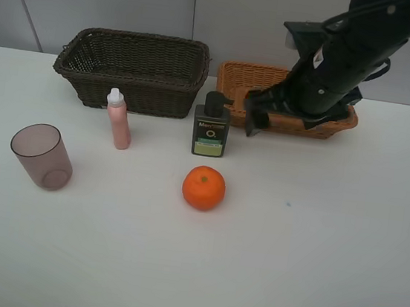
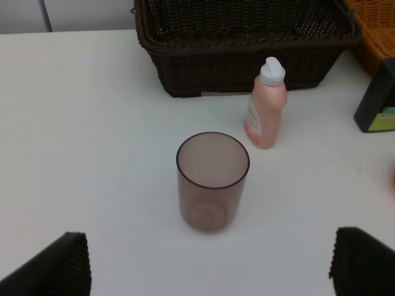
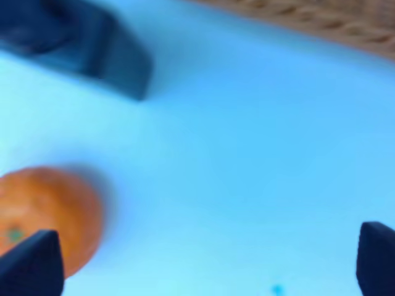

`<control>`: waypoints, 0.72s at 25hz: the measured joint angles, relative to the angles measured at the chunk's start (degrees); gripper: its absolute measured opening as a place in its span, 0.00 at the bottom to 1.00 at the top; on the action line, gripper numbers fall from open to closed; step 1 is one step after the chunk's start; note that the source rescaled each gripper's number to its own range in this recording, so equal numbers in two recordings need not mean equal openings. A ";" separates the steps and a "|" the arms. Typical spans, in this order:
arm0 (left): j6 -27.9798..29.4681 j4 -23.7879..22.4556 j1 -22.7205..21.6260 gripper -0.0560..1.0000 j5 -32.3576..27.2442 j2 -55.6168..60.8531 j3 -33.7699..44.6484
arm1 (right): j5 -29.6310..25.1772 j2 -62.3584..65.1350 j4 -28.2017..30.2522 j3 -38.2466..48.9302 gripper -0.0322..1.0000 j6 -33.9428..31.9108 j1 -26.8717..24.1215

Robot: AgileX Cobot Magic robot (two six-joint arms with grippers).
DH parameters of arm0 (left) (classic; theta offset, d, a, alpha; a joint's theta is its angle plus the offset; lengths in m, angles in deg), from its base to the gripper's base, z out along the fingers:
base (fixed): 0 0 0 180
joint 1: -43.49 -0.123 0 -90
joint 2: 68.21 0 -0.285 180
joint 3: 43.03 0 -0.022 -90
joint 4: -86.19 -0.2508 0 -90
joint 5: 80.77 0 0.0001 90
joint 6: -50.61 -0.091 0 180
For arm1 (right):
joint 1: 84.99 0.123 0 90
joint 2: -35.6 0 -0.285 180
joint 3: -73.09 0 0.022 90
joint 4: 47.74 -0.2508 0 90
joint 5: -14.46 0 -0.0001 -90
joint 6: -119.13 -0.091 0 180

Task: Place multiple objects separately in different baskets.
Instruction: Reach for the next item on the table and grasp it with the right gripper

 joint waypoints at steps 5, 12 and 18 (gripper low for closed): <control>0.00 0.00 0.00 1.00 0.00 0.00 0.00 | 1.31 0.00 0.00 0.67 1.00 -4.52 6.96; 0.00 0.00 0.00 1.00 0.00 0.00 0.00 | 3.55 0.00 1.12 0.67 1.00 -13.53 11.87; 0.00 0.00 0.00 1.00 0.00 0.00 0.00 | 4.78 -3.36 3.33 0.67 1.00 -19.04 14.32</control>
